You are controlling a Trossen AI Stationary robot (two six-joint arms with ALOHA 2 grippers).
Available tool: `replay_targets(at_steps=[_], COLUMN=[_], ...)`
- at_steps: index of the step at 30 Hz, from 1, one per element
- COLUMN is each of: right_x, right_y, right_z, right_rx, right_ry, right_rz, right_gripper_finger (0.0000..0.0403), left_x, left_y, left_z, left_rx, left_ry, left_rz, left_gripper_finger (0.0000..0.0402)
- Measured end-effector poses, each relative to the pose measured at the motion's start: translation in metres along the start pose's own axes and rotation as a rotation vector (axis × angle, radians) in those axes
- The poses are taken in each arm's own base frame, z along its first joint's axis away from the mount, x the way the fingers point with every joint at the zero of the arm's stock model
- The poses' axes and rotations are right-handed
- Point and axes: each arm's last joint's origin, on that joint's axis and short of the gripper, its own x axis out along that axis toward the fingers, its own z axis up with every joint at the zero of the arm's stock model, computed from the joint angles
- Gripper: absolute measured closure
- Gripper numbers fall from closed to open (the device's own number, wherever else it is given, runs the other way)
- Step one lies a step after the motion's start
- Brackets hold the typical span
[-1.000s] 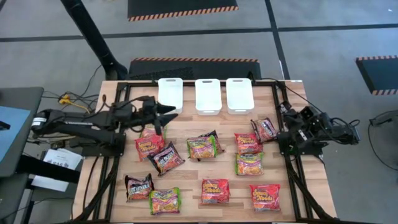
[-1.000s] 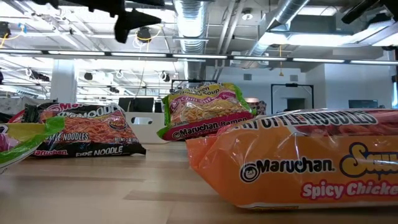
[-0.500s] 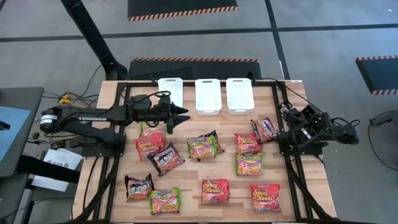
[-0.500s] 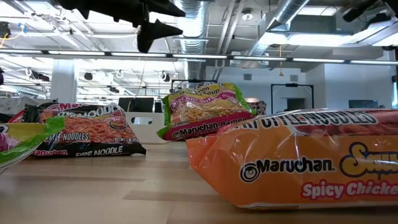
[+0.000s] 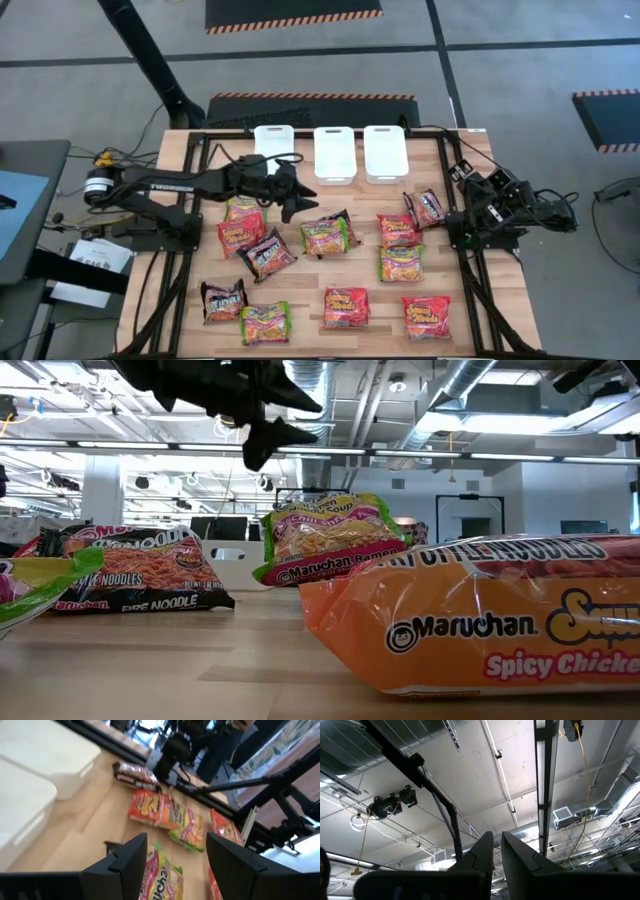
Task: Sort Maruchan noodles
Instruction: Put the green noodle pack into the left white bin
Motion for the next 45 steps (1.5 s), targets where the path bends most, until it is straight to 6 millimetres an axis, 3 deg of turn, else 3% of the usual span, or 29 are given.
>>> replay_targets(at_steps=[10,17,29,45], right_x=[0.000,0.000,0.000,0.000], right_y=[0.000,-0.002,-0.003,-0.004], right_z=[-0.001,-0.005,-0.008,-0.010], right_rx=[-0.002,-0.001,0.000,0.003], right_ry=[0.009,0.054,0.080,0.101], right_rz=[-0.004,-0.023,-0.035,-0.046], right_gripper_finger=[0.0340,0.0340,0.0340,0.0340], left_x=[0.018,0.026,0.027,0.027], left_y=[0.011,0.017,0.010,0.009], left_z=[-0.018,-0.027,-0.039,-0.046], left_rx=[-0.040,0.026,0.128,0.130], left_ry=[0.119,0.156,0.202,0.251], left_rz=[-0.031,-0.017,0.049,0.085], left_gripper_finger=[0.0210,0.0210,0.0210,0.0210])
